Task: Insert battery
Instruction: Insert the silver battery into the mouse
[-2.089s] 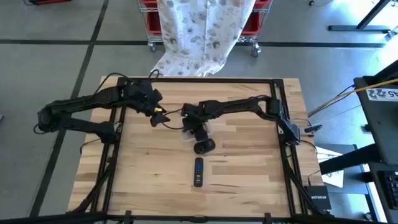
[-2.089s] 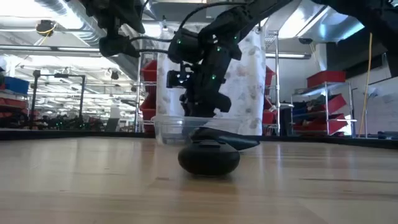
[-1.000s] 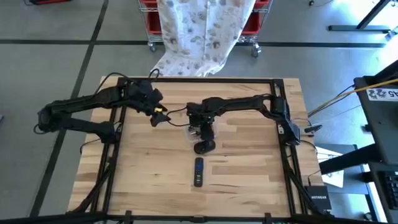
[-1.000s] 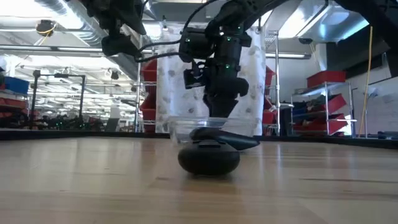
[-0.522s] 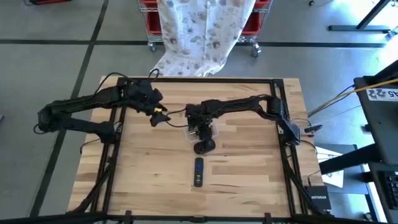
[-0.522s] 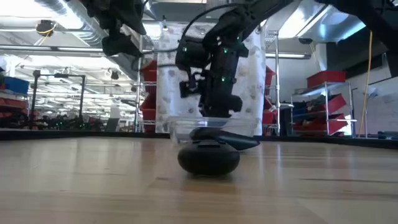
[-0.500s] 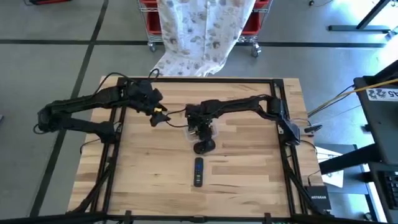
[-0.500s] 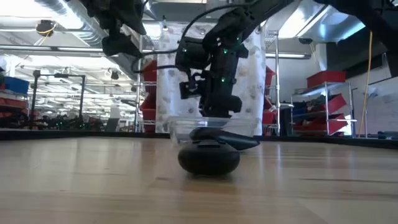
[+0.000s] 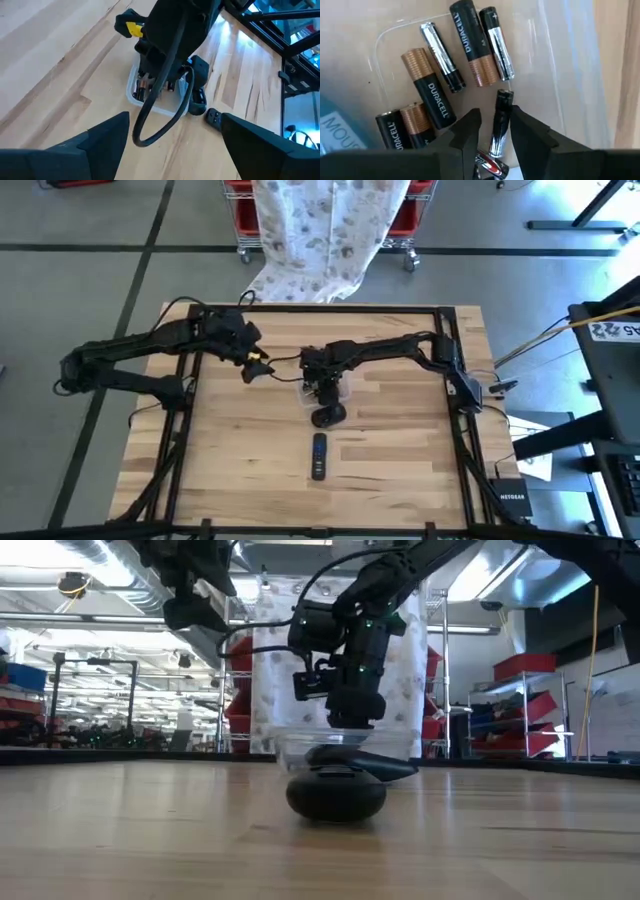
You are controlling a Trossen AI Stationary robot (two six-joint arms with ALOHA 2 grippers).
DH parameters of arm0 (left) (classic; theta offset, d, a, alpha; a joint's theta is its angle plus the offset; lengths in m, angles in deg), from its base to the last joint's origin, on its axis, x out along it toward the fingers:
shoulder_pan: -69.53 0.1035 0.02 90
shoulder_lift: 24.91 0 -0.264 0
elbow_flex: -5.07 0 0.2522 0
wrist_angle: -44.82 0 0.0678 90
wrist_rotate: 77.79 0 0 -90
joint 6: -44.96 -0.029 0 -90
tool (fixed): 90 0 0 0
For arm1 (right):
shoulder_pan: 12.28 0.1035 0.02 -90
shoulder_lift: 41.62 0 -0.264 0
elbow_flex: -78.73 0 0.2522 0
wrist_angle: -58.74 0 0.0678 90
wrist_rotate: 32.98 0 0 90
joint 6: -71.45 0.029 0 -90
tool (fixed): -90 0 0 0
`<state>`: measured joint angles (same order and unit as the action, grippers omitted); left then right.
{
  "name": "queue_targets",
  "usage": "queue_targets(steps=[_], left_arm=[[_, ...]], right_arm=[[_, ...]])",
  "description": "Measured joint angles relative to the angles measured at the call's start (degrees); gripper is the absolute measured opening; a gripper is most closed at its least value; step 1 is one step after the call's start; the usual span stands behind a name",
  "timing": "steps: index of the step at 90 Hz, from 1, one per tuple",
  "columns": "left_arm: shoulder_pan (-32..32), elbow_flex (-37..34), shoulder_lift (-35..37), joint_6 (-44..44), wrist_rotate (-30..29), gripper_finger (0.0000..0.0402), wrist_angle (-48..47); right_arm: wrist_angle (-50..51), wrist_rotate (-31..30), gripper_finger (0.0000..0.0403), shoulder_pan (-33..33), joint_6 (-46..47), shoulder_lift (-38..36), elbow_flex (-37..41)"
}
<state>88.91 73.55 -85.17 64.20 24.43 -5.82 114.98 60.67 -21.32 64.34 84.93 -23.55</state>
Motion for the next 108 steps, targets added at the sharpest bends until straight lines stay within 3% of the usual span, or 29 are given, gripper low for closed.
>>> queue_targets(steps=[21,41,58,108], left_arm=[[0.0,0.0,0.0,0.0,0.0,0.0296,0.1],[0.0,0.0,0.0,0.0,0.0,0.0296,0.0],[0.0,0.0,0.0,0.1,-0.6,0.0296,0.0],[0.0,0.0,0.0,-0.1,-1.0,0.0296,0.0]], right_arm=[[-0.5,1.1,0.0011,0.0,3.7,-0.1,1.2],[-2.4,-1.1,0.0009,0.1,8.4,-0.1,1.4],[-4.9,2.4,0.0004,-0.1,10.0,-0.8,1.8],[-7.6,4.7,0.0000,-1.6,9.7,-4.4,2.3]])
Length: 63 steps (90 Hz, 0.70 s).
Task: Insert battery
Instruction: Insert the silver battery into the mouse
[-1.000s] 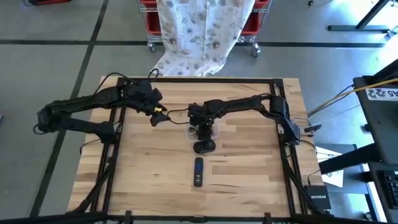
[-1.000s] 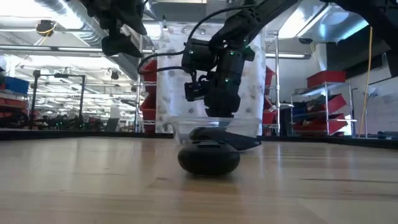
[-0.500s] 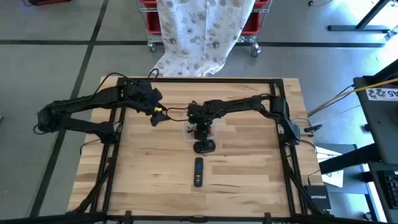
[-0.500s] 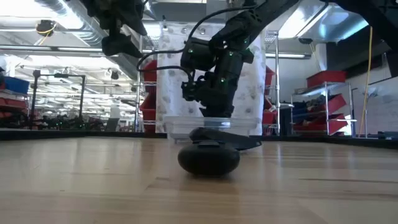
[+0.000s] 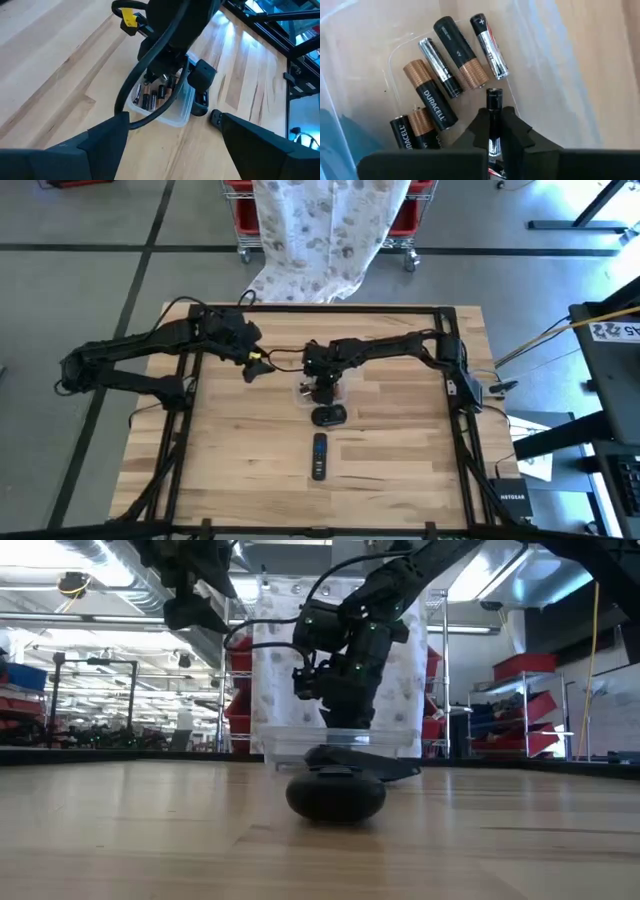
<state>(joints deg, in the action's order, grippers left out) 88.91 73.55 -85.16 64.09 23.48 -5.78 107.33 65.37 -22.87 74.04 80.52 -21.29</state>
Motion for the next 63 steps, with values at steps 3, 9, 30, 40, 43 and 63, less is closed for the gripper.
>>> queue_targets(steps=[3,9,30,40,43,63], left_arm=[[0.0,0.0,0.0,0.0,0.0,0.0296,0.0],[0.0,0.0,0.0,0.0,0.0,0.0296,0.0],[0.0,0.0,0.0,0.0,0.0,0.0296,0.0],[0.0,0.0,0.0,0.0,0.0,0.0296,0.0],[0.0,0.0,0.0,0.0,0.0,0.0296,0.0],[0.0,0.0,0.0,0.0,0.0,0.0296,0.0]], right_arm=[[-0.1,0.0,0.0000,0.0,0.0,0.0,0.0],[-0.1,0.1,0.0000,0.0,0.0,0.0,0.0],[0.0,0.1,0.0005,0.1,0.1,-0.7,-0.2],[0.2,-0.4,0.0004,0.1,0.0,-1.2,-0.2],[0.2,-0.3,0.0003,0.1,0.0,-1.3,-0.2],[1.2,1.9,0.0001,0.1,-0.1,-1.9,-0.2]])
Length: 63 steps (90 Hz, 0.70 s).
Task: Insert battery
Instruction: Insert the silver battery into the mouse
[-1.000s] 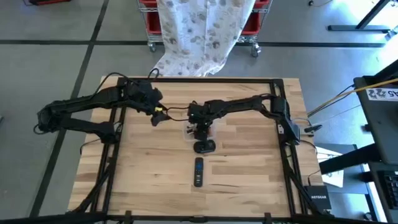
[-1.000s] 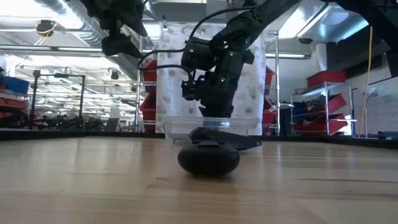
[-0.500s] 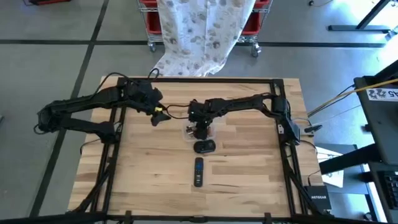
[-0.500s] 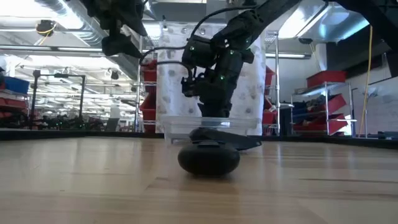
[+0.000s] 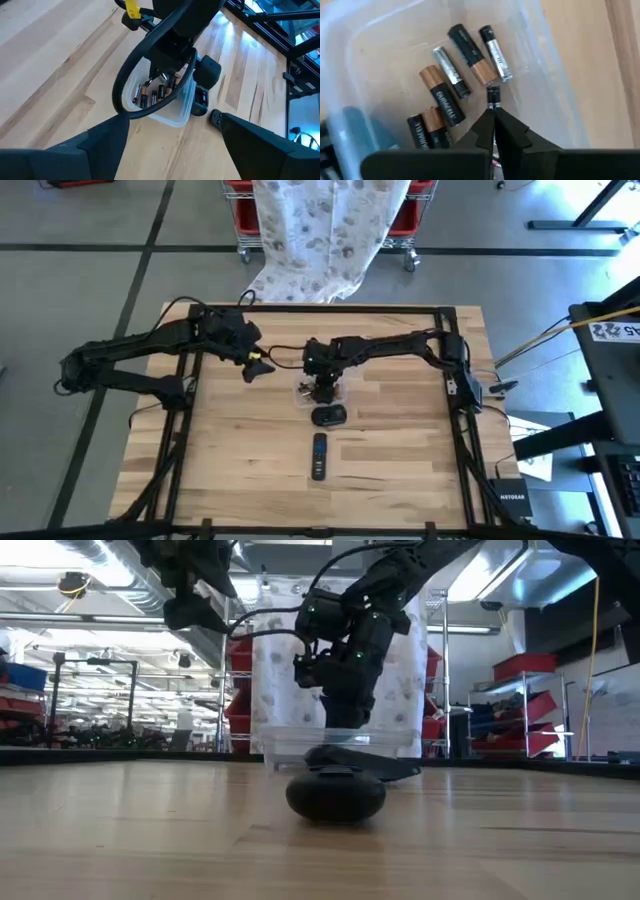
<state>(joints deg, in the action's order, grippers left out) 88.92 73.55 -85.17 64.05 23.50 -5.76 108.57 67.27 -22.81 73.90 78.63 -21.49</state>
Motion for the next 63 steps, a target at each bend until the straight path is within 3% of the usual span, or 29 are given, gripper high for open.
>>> queue_targets(steps=[14,38,63], left_arm=[[0.0,0.0,0.0,0.0,0.0,0.0296,0.0],[0.0,0.0,0.0,0.3,0.0,0.0296,-0.1],[0.0,0.0,0.0,1.5,0.0,0.0296,-0.2]], right_arm=[[-1.4,4.0,0.0030,0.0,-3.2,0.0,0.0],[-5.2,4.5,0.0114,0.0,-4.4,-0.1,2.2],[-13.1,3.0,0.0109,-0.3,-4.3,-6.4,9.7]])
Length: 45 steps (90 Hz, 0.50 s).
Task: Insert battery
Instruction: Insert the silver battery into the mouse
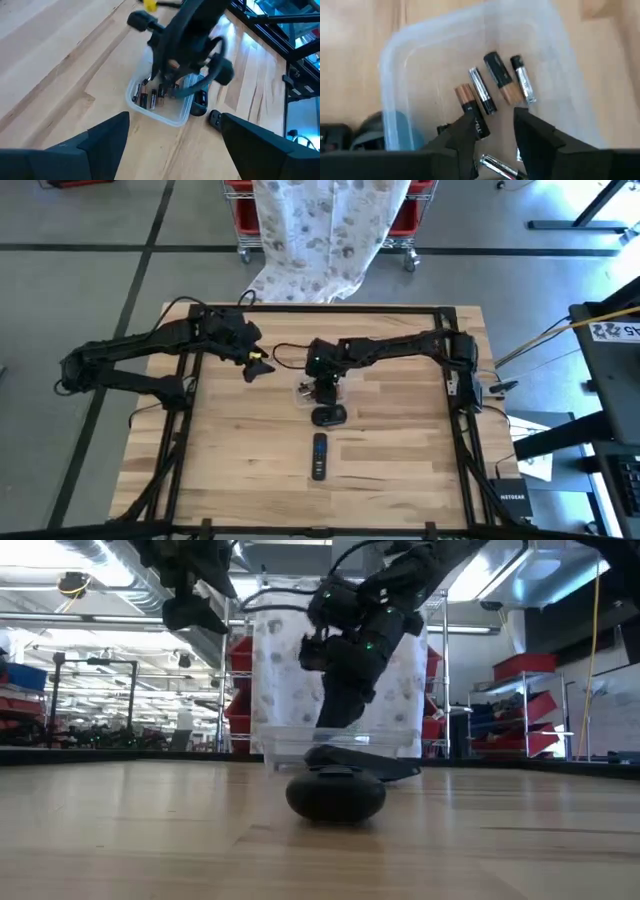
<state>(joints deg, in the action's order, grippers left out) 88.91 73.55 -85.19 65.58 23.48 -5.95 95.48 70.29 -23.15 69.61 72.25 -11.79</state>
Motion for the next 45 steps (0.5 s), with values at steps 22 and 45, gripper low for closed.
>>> queue_targets(steps=[22,45], left_arm=[[0.0,0.0,0.0,1.2,-0.1,0.0296,0.1],[0.1,0.0,0.0,4.3,-0.4,0.0296,0.2]], right_arm=[[-12.0,1.3,0.0104,-1.7,3.1,-2.4,10.0],[-26.0,-1.0,0.0103,-1.5,3.0,-2.3,15.4]])
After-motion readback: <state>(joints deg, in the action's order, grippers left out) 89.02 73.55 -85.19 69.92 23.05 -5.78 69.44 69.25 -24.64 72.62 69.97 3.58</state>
